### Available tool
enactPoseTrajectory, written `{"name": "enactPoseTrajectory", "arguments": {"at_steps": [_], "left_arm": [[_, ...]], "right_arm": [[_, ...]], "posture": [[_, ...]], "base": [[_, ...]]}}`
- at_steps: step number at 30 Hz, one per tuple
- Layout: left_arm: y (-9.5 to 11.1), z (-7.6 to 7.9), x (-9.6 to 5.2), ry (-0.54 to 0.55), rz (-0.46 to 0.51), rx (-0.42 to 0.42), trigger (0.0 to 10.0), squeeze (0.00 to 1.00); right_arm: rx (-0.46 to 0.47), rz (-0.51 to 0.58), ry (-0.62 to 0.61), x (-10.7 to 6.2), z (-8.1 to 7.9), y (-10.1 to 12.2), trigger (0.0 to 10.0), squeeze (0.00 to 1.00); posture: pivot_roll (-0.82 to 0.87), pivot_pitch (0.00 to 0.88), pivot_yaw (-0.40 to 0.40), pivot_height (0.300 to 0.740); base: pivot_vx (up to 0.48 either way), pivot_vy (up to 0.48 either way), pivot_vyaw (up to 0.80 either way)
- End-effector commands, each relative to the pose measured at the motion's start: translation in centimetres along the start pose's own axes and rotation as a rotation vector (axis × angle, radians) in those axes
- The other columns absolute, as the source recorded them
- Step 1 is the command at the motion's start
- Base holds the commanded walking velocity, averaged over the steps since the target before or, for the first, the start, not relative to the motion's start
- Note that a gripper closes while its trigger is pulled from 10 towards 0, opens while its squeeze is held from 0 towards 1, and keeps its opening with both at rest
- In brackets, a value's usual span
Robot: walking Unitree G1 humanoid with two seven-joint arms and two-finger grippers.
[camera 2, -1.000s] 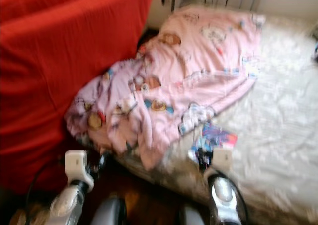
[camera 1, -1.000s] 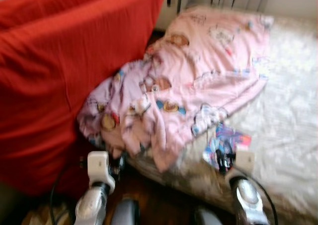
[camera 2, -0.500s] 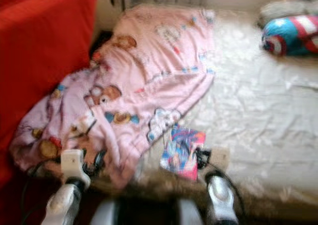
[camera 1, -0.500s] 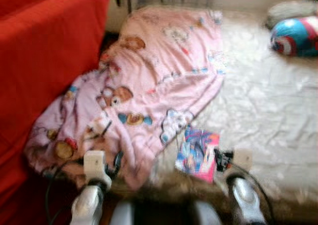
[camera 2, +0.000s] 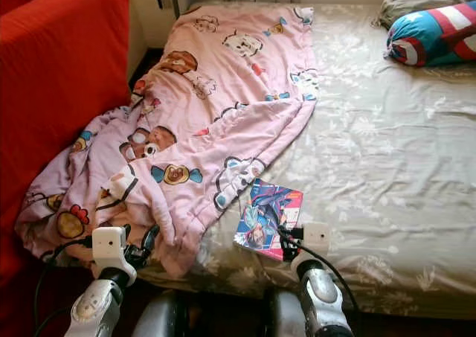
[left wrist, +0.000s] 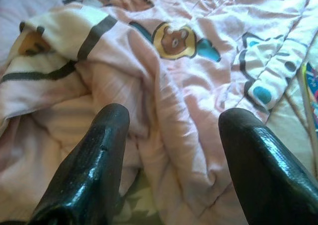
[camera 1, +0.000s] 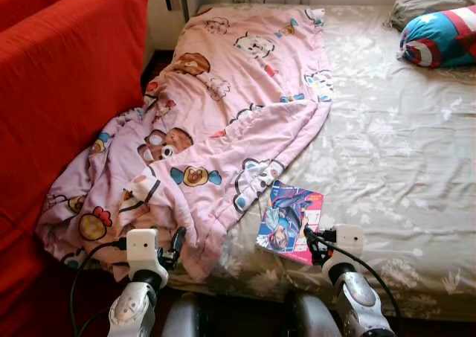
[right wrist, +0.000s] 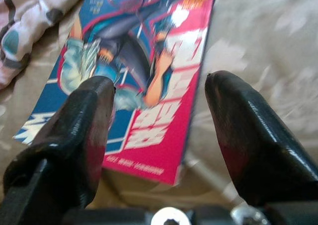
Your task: Clean up the room
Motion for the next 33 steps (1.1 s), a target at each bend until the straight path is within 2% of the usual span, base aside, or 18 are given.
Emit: {"name": "enactPoseTrajectory", "arguments": {"at_steps": [1, 6, 7, 8, 12, 14, 15, 16, 17, 22, 33], "left_arm": [[-0.5, -0.4, -0.7, 0.005, -0.024, 0.005, 10.0, 0.0], [-0.5, -0.4, -0.9, 0.004, -0.024, 0.008, 10.0, 0.0], [-0.2, -0.5, -0.8, 0.004, -0.022, 0.011, 10.0, 0.0], [0.0, -0.6, -0.8, 0.003, -0.018, 0.014, 10.0, 0.0], [0.1, -0.7, -0.7, 0.003, -0.015, 0.017, 10.0, 0.0], [0.4, -0.8, -0.8, 0.004, -0.01, 0.019, 10.0, 0.0], [0.5, -0.9, -0.9, 0.004, -0.006, 0.02, 10.0, 0.0], [0.6, -0.9, -1.1, 0.004, -0.005, 0.021, 10.0, 0.0], [0.6, -1.0, -1.3, 0.002, -0.007, 0.023, 10.0, 0.0], [0.3, -1.1, -1.8, -0.007, -0.027, 0.035, 10.0, 0.0], [0.7, -2.0, -2.5, -0.015, -0.051, 0.07, 10.0, 0.0]], "right_arm": [[0.075, -0.051, -0.055, -0.4, 0.7, -1.3, 10.0, 0.0], [0.127, -0.062, -0.092, -0.6, 1.2, -1.7, 10.0, 0.0], [0.17, -0.073, -0.104, -0.6, 1.3, -1.9, 10.0, 0.53], [0.19, -0.072, -0.097, -0.6, 1.2, -2.0, 10.0, 1.0], [0.191, -0.06, -0.077, -0.5, 1.0, -1.8, 10.0, 1.0], [0.194, -0.019, -0.069, -0.3, 0.8, -1.0, 10.0, 1.0], [0.193, 0.002, -0.066, -0.2, 0.7, -0.7, 10.0, 0.94], [0.193, 0.015, -0.063, -0.2, 0.6, -0.5, 10.0, 0.94], [0.201, 0.033, -0.058, 0.0, 0.6, -0.1, 10.0, 0.0], [0.216, 0.053, -0.057, 0.2, 0.8, 0.7, 10.0, 0.0], [0.351, 0.06, -0.064, 0.2, 1.1, 0.5, 10.0, 0.0]], "posture": [[0.08, 0.25, 0.047, 0.626], [0.1, 0.263, 0.055, 0.626], [0.11, 0.284, 0.066, 0.626], [0.13, 0.296, 0.074, 0.626], [0.13, 0.299, 0.076, 0.626], [0.15, 0.315, 0.088, 0.626], [0.15, 0.32, 0.093, 0.626], [0.15, 0.322, 0.095, 0.626], [0.16, 0.329, 0.102, 0.626], [0.17, 0.341, 0.117, 0.626], [0.22, 0.345, 0.153, 0.626]], "base": [[0.0, 0.0, 0.0], [0.0, 0.0, 0.0], [0.0, 0.0, 0.0], [0.0, 0.0, 0.0], [0.0, 0.0, 0.0], [0.0, 0.0, 0.0], [0.0, 0.0, 0.0], [0.0, 0.0, 0.0], [0.0, 0.0, 0.0], [0.0, 0.0, 0.0], [0.0, 0.0, 0.0]]}}
Point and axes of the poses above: a point about 5 cm out from each wrist's last joint towards the gripper, its own x axis pointing out of the wrist towards the gripper, its own y axis along the axis of the wrist's last joint, z = x × y, the point moved 2 cm from there along x, pointing out of the wrist towards the gripper, and after that the axes turned 11 degrees about x, right-handed, at the moved point
